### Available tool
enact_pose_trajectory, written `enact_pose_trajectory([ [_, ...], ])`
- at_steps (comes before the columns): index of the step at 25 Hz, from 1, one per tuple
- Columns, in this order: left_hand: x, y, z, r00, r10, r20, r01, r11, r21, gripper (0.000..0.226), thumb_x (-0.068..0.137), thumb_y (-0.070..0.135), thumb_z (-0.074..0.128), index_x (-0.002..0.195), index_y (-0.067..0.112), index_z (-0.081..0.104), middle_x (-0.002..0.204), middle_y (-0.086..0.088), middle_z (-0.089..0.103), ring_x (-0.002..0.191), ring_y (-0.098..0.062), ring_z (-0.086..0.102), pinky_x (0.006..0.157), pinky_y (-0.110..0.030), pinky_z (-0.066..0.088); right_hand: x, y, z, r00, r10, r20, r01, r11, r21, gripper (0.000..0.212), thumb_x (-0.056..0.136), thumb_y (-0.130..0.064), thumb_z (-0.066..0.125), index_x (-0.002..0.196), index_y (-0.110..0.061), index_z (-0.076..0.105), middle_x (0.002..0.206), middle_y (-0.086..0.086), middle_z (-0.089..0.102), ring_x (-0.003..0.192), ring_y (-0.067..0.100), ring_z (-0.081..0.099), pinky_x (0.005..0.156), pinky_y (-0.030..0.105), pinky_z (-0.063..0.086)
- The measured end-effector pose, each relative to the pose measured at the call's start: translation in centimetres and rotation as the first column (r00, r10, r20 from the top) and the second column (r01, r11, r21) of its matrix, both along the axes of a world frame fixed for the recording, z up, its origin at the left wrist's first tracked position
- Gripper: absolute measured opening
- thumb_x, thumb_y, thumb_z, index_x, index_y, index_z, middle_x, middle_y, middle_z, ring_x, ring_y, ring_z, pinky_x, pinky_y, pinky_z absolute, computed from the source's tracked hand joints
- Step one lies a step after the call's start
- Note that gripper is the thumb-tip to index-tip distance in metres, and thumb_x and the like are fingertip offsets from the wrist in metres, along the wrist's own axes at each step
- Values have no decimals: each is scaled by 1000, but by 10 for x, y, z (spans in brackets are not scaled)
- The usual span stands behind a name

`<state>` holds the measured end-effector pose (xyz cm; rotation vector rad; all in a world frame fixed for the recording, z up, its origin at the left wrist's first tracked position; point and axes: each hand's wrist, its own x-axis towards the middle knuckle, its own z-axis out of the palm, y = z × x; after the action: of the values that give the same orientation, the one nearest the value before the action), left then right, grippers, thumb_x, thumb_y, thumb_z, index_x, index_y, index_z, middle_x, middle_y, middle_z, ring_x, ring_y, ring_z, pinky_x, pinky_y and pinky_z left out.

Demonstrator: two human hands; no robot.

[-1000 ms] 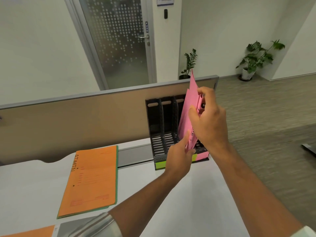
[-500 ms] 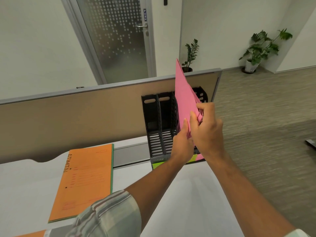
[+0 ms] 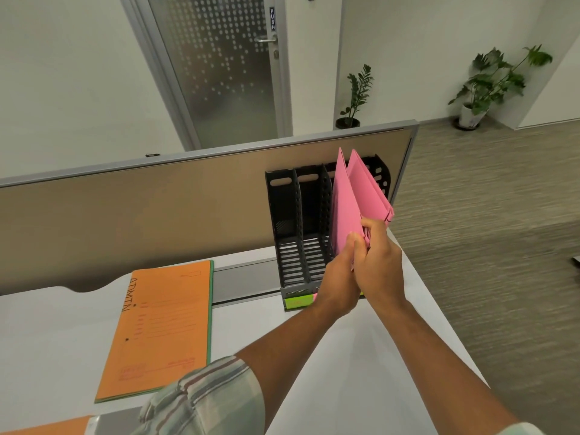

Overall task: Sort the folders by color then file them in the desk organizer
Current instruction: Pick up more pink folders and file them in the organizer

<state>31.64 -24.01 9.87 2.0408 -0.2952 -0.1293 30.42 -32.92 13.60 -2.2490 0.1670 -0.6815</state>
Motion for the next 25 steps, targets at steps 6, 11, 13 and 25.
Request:
enact_pose_trajectory([
  [6, -5, 21, -15, 995, -93, -39, 95, 994, 54, 58, 108, 17, 60, 155, 41, 37, 153, 10, 55, 138, -13, 55, 112, -41, 53, -10, 13, -12, 1000, -31, 4, 31, 999, -16, 53, 106, -19, 56, 156, -17, 40, 144, 14, 61, 127, 33, 63, 99, 49, 55],
  [11, -8, 48, -33, 991, -109, -80, 126, 962, 241, 82, 102, 13, 66, 162, 44, 20, 165, 12, 37, 151, -18, 40, 122, -40, 35, -8, 18, -4, 998, -32, -53, 27, 995, -97, 64, 103, -50, 23, 158, -20, 36, 132, 18, 64, 114, 32, 67, 88, 54, 62],
  [13, -10, 59, -37, 994, -99, -51, 109, 956, 274, 83, 102, 16, 65, 163, 42, 15, 168, 13, 32, 155, -19, 35, 119, -31, 29, -3, 18, 1, 993, -64, -95, 64, 998, 5, 47, 111, -37, 33, 156, -26, 40, 129, 13, 66, 112, 25, 66, 91, 46, 60],
  [25, -47, 164, -40, 993, -61, 102, 8, 893, 450, 78, 104, 34, 63, 167, 19, 21, 170, -3, 31, 157, -24, 29, 129, -42, 27, -69, 91, -50, 920, -85, -383, 112, 993, 49, 78, 103, -26, 58, 164, -25, 10, 156, 12, 47, 134, 36, 54, 99, 49, 53],
])
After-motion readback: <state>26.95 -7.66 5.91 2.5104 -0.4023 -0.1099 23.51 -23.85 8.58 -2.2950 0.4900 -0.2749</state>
